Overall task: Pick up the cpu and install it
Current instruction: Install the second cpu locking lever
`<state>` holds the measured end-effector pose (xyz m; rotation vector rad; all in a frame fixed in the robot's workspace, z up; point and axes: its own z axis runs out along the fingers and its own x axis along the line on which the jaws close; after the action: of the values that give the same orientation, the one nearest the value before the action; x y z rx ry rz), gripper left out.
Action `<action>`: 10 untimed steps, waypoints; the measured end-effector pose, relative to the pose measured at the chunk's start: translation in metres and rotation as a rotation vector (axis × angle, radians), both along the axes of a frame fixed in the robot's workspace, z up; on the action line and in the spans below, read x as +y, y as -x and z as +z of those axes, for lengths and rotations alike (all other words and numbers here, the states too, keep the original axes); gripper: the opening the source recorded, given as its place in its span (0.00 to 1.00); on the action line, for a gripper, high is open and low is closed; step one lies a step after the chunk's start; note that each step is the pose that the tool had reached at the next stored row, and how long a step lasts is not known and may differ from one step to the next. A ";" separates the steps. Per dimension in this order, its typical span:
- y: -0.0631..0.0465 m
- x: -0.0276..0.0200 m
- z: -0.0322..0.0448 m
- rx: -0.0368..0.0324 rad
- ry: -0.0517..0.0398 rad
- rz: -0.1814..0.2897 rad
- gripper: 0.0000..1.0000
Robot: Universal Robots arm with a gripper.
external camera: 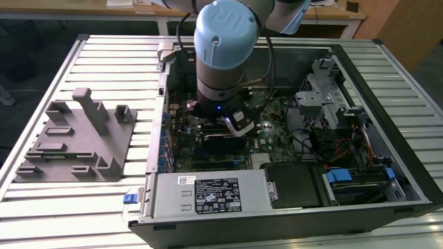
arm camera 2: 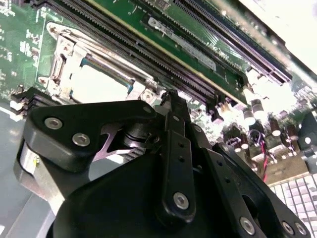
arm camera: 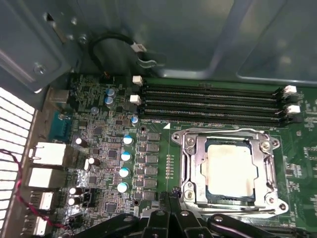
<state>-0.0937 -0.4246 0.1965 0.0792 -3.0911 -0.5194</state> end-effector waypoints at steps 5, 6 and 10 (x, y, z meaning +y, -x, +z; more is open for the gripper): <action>0.000 0.0003 0.0147 0.0000 0.0014 0.000 0.11; 0.000 0.0004 0.0179 -0.0001 0.0023 0.000 0.11; 0.000 0.0013 0.0237 -0.0001 0.0370 -0.003 0.11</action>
<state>-0.0936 -0.4233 0.2202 0.0748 -3.0999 -0.4621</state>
